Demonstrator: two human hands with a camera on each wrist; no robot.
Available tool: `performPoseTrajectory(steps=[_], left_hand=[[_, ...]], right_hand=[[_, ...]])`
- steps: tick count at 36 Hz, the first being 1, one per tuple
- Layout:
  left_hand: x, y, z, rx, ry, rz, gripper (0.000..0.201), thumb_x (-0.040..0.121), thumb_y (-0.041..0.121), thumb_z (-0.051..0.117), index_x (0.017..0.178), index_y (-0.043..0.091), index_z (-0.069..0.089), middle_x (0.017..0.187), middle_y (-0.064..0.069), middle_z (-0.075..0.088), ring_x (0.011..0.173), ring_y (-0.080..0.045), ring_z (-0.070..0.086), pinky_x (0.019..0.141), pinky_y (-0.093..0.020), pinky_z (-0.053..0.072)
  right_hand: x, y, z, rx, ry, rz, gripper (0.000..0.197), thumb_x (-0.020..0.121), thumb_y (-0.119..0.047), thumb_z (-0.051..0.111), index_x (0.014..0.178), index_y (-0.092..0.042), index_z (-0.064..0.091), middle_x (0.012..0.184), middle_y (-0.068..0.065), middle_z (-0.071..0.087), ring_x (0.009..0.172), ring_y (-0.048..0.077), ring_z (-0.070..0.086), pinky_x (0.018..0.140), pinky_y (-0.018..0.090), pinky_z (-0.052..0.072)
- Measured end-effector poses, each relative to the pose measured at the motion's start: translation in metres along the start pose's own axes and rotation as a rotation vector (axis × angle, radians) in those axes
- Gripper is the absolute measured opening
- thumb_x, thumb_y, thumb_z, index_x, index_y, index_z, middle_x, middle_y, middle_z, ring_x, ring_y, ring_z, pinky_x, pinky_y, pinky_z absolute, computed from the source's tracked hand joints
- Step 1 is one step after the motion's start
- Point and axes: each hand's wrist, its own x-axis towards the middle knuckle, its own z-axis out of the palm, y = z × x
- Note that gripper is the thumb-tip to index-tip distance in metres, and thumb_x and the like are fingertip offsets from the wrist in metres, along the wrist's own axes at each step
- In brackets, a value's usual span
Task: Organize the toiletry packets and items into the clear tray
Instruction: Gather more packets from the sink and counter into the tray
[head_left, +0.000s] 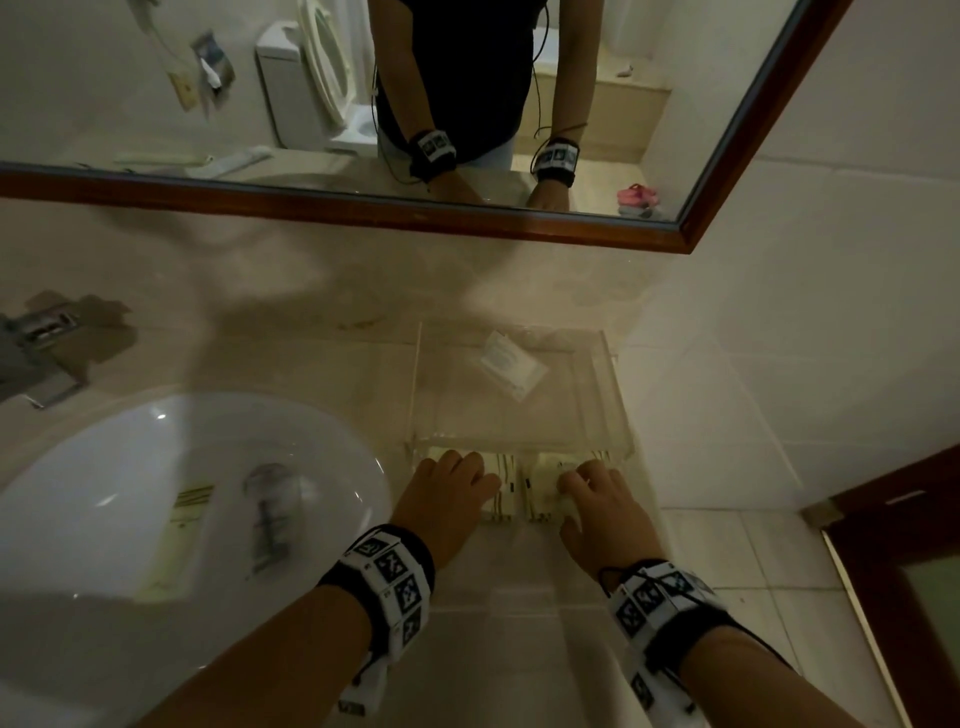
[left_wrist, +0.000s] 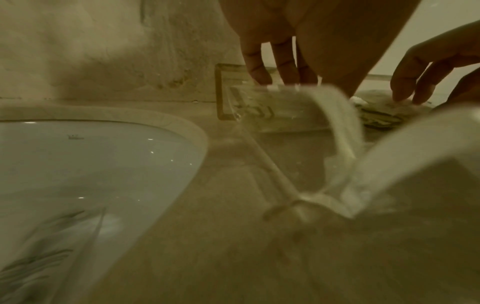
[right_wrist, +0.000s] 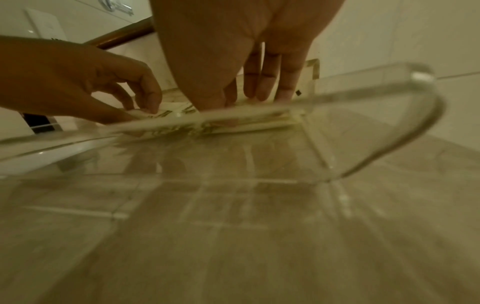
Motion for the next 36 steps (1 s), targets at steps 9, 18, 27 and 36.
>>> performPoseTrajectory(steps=[9,18,27,36], left_hand=[[0.006,-0.004,0.005,-0.067,-0.095,-0.026,0.048,0.029,0.022,0.088,0.07,0.028,0.063,0.071,0.005,0.059,0.06,-0.017,0.06,0.044,-0.026,0.041],[-0.002,0.002,-0.012,-0.117,-0.173,-0.035,0.037,0.091,0.019,0.048,0.128,0.018,0.044,0.132,-0.004,0.041,0.121,-0.026,0.041,0.092,-0.036,0.037],[-0.024,-0.02,-0.037,-0.19,-0.083,-0.079,0.037,0.092,0.03,0.047,0.128,0.021,0.045,0.131,-0.002,0.045,0.119,-0.024,0.044,0.096,-0.036,0.04],[-0.072,-0.074,-0.06,-0.219,-0.042,-0.182,0.035,0.093,0.029,0.045,0.128,0.021,0.048,0.129,-0.003,0.047,0.118,-0.024,0.046,0.094,-0.037,0.041]], right_hand=[[0.001,-0.007,0.005,0.002,0.027,-0.02,0.051,0.076,-0.015,0.061,0.125,-0.021,0.048,0.126,0.003,0.046,0.115,0.027,0.044,0.085,0.034,0.05],[-0.001,-0.015,-0.005,-0.006,-0.056,0.03,0.054,0.079,-0.022,0.059,0.13,-0.023,0.042,0.131,0.001,0.04,0.121,0.023,0.039,0.094,0.03,0.044],[-0.004,-0.05,-0.038,0.022,0.069,0.021,0.039,0.081,-0.025,0.058,0.119,-0.022,0.053,0.123,0.001,0.05,0.112,0.022,0.05,0.091,0.034,0.046],[-0.005,-0.124,-0.058,0.046,0.034,-0.064,0.026,0.086,-0.026,0.055,0.112,-0.024,0.056,0.118,-0.002,0.052,0.104,0.02,0.056,0.084,0.031,0.048]])
